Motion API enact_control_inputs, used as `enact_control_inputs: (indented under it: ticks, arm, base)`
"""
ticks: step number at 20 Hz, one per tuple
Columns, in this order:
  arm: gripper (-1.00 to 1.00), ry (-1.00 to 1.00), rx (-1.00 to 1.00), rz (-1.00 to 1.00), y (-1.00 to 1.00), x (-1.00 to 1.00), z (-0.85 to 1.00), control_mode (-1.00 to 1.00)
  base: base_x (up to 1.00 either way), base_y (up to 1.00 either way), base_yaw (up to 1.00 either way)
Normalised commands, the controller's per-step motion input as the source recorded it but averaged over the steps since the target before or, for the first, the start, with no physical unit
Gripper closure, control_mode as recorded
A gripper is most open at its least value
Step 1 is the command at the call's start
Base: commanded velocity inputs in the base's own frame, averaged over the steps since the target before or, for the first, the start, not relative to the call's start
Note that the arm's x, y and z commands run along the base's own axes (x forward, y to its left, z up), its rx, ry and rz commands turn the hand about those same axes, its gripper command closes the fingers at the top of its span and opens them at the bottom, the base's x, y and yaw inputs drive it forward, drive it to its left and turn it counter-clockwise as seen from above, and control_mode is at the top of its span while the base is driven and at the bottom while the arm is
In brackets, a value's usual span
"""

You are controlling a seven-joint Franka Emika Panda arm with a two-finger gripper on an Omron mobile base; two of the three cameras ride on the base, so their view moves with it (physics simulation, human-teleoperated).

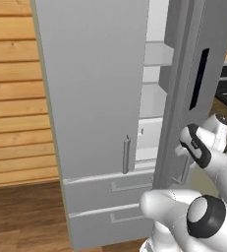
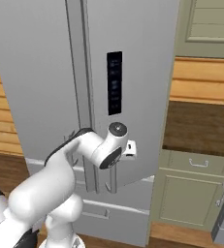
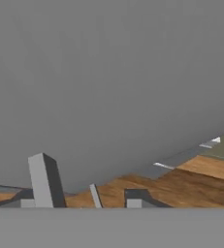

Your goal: Take the strawberry from the fridge and place it on top of the pancake, located on the dining counter.

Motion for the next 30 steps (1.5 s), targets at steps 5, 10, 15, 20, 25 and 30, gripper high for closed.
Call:
enact_control_inputs:
  ticks: [5, 10, 15, 20, 25, 30]
  arm:
    - [-1.0, 0.05, -0.01, 0.0, -0.38, -0.14, 0.0, -1.0]
    - [-1.0, -0.05, -0.02, 0.0, -0.15, -0.55, 0.67, -1.0]
    - [-1.0, -0.16, -0.05, 0.0, -0.01, -0.72, 0.97, -1.0]
    - [-1.0, -0.13, -0.14, 0.0, 0.28, -0.8, 0.74, -1.0]
    - [-1.0, -0.09, -0.26, 0.0, 0.61, -0.56, 0.46, -1.0]
    - [-1.0, -0.01, -0.34, 0.0, 0.82, -0.35, 0.22, -1.0]
  base:
    - [0.0, 0.0, 0.0]
    - [0.0, 0.0, 0.0]
    - [0.0, 0.0, 0.0]
    - [0.0, 0.0, 0.0]
    - [0.0, 0.0, 0.0]
    - [0.0, 0.0, 0.0]
